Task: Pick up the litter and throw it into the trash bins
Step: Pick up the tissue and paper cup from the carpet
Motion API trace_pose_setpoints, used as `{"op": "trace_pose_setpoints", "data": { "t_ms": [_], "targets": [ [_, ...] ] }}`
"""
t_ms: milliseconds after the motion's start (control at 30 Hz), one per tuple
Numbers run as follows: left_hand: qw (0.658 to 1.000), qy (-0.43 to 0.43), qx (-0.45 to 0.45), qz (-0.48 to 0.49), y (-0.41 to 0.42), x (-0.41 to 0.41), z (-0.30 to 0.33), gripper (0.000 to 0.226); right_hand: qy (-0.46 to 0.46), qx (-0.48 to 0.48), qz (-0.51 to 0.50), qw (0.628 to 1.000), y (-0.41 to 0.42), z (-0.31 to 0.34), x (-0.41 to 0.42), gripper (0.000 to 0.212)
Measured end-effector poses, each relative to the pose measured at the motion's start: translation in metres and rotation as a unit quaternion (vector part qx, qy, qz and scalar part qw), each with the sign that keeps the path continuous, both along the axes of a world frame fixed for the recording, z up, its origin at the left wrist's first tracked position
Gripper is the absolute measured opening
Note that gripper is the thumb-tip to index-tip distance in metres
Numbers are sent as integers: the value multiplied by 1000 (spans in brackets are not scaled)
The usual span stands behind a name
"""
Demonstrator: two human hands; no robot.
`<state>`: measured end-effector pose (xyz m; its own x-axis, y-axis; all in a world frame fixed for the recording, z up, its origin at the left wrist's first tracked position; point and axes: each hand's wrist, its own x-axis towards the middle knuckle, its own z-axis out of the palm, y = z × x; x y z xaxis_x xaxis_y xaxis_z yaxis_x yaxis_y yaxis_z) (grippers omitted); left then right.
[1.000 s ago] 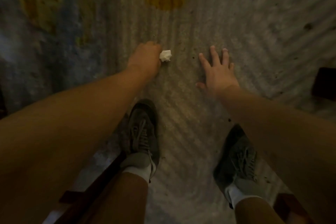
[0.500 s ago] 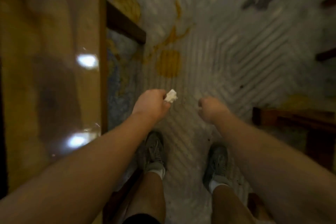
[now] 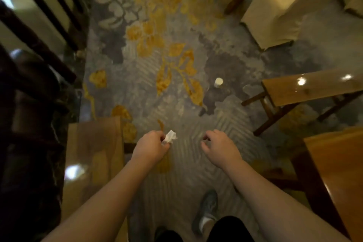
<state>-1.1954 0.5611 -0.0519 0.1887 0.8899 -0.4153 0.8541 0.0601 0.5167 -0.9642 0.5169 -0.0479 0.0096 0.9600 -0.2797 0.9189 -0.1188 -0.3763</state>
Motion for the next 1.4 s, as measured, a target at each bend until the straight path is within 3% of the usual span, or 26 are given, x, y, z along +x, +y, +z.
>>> {"op": "trace_pose_setpoints", "data": {
  "t_ms": [233, 733, 900, 1100, 1400],
  "targets": [
    [996, 46, 51, -52, 94, 87, 57, 16, 22, 48, -71, 996, 65, 36, 102, 24],
    [991, 43, 106, -75, 277, 258, 83, 23, -4, -57, -57, 997, 236, 50, 257, 37],
    [990, 28, 84, -108, 353, 289, 54, 26, -23, -104, -69, 992, 294, 26, 279, 41],
    [990, 13, -2, -142, 464, 318, -4, 21, -34, -178, -124, 976, 367, -18, 302, 54],
    [986, 27, -67, -149, 585, 338, -140, 24, -5, -254, -199, 946, 488, -158, 327, 66]
  ]
}}
